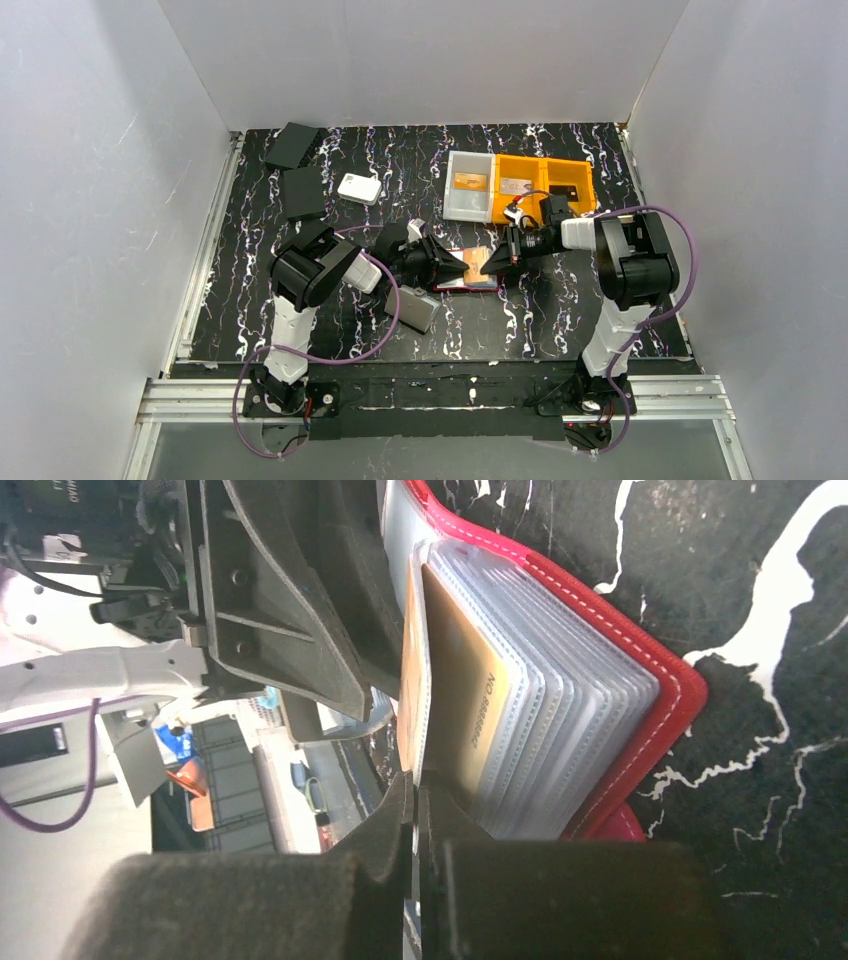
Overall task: Take the credit cards out of the card holder
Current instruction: Remove the credit card from the card holder.
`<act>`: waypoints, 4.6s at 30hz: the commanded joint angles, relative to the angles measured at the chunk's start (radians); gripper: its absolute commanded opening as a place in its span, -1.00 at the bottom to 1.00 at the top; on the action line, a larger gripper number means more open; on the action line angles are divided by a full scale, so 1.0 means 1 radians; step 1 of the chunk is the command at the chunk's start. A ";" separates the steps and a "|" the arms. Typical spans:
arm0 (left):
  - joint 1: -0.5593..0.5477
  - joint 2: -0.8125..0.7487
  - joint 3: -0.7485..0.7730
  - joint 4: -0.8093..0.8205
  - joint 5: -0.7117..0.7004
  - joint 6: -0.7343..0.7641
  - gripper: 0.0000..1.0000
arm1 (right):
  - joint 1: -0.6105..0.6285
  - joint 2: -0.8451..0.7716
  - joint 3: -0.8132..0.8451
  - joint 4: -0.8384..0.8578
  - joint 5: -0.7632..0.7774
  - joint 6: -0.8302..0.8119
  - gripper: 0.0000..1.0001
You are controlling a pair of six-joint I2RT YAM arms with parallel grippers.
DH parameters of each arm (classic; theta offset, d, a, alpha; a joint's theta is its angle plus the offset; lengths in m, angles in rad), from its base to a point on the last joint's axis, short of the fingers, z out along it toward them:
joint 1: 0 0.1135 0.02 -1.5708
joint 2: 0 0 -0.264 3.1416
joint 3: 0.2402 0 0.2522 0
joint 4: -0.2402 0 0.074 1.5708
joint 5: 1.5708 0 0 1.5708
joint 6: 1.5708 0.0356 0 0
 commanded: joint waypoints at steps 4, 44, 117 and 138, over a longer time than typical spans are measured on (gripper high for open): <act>-0.019 -0.016 0.064 0.145 0.023 -0.043 -0.60 | 0.080 0.045 0.058 -0.205 0.187 -0.166 -0.97; 0.034 -0.005 -0.068 0.288 0.048 0.070 -1.00 | -0.042 -0.057 0.048 -0.227 0.290 -0.223 0.25; 0.037 -0.271 0.009 0.360 -0.113 -0.129 -1.00 | -0.145 -0.359 -0.151 0.362 -0.254 0.373 0.97; 0.027 -0.295 0.036 0.352 -0.127 -0.159 -1.00 | -0.138 -0.377 -0.316 1.054 -0.116 0.920 0.97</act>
